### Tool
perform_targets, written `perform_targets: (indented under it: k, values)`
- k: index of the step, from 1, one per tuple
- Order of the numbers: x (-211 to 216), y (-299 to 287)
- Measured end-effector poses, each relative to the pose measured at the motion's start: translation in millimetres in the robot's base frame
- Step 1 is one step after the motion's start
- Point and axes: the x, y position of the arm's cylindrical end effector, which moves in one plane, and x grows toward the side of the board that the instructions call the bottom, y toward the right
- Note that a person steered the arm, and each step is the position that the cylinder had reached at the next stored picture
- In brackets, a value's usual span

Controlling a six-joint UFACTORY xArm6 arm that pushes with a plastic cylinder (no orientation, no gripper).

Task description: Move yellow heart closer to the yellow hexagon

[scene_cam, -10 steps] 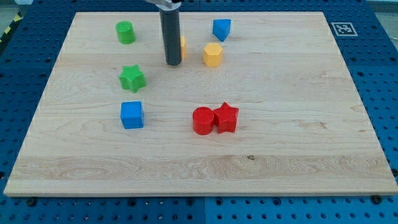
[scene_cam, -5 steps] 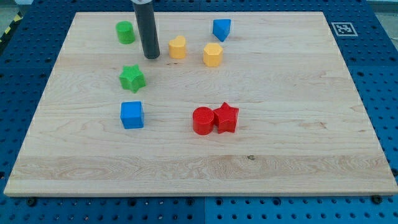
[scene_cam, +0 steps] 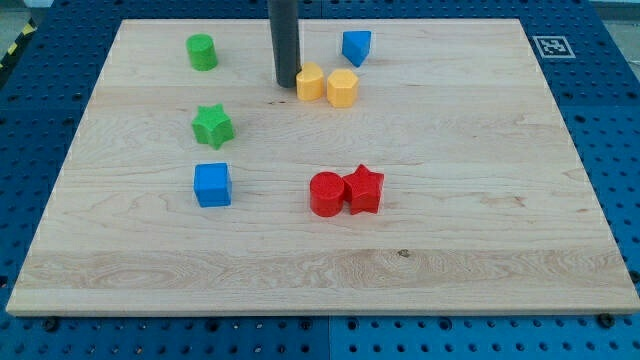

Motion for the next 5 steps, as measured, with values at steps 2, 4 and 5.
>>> perform_targets:
  k: [2,4,5]
  values:
    - [53.9,7.5]
    - [45.9,61.2]
    - [69.2,68.6]
